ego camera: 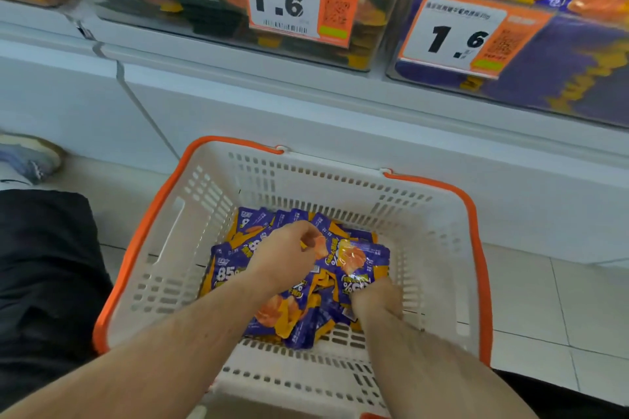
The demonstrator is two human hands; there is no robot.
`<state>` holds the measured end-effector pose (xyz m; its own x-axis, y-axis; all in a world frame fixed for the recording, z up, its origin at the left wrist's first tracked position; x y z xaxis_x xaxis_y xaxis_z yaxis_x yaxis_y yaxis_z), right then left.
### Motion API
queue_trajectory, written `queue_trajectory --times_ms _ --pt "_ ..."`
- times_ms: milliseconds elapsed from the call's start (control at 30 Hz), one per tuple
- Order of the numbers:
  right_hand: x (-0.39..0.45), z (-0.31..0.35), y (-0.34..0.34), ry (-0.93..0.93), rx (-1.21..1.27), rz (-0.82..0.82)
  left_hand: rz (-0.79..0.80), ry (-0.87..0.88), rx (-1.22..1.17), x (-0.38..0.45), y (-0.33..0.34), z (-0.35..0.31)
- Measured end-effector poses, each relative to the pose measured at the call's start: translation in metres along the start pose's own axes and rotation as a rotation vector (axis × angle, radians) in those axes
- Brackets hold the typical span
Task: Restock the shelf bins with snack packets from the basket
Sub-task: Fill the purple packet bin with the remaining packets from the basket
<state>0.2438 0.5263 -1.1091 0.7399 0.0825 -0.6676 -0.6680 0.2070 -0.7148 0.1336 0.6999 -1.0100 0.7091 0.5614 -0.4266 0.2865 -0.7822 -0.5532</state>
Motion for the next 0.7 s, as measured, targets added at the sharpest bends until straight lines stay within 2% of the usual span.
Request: queue_trajectory --times_ms 67,167,300,400,467,533,600,700 --pt "0.001 0.007 0.0 -0.056 -0.002 -0.001 0.003 0.016 0.02 -0.004 0.0 -0.003" --pt "0.002 0.02 -0.017 -0.154 -0.079 -0.096 0.011 0.064 0.101 -0.008 -0.002 -0.009" --pt "-0.025 0.067 -0.07 -0.367 -0.469 -0.189 -0.092 0.176 0.298 -0.008 -0.015 -0.03" --pt "-0.051 0.106 -0.101 -0.558 -0.621 -0.103 -0.073 0.18 0.34 -0.011 -0.025 -0.049" --pt "-0.08 0.125 -0.117 -0.671 -0.704 0.021 0.014 0.163 0.222 -0.012 -0.027 -0.06" --pt "-0.114 0.142 -0.137 -0.762 -0.785 0.066 0.144 0.162 0.018 -0.019 -0.026 -0.073" --pt "-0.145 0.156 -0.157 -0.831 -0.764 0.042 0.177 0.212 -0.075 -0.029 -0.032 -0.086" --pt "-0.169 0.167 -0.179 -0.868 -0.608 -0.03 0.17 0.245 -0.16 -0.042 -0.041 -0.097"
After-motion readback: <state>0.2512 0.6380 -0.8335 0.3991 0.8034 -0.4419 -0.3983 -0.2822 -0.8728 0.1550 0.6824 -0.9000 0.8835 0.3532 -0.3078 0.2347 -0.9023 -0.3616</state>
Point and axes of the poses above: each hand's wrist, its own x-axis towards the middle knuckle, its own y-axis out of the palm, z = x × y, the point moved 6 cm from there along x, towards the middle knuckle, and after that the axes turned 2 degrees about -x, right-handed, at the moved point
